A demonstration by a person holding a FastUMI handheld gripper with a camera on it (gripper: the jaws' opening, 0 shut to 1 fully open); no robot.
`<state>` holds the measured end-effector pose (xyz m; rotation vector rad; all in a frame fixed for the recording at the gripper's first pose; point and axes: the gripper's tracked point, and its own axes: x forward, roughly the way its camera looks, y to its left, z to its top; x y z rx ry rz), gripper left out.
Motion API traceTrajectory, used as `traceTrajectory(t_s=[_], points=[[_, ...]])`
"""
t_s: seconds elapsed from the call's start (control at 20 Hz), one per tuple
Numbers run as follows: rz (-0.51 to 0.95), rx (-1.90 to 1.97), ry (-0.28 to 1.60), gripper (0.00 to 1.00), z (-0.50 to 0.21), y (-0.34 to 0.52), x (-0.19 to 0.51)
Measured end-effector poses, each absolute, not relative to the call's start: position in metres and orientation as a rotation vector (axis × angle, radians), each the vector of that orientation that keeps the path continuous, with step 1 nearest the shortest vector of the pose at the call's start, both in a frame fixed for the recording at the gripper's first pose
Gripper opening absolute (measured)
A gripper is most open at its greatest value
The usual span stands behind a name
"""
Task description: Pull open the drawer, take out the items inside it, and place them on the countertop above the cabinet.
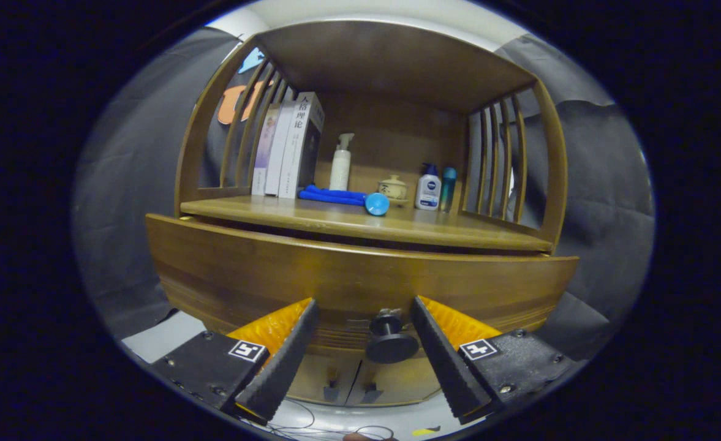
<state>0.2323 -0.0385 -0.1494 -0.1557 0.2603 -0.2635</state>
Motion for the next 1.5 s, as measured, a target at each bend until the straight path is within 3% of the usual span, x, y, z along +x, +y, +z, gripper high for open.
traceTrajectory(t_s=[0.55,1.5], points=[[-0.240,-0.157,0.314,1.00,-0.154,-0.042,0.260],[-0.046,-0.014,0.146,1.00,-0.015,0.011,0.009]])
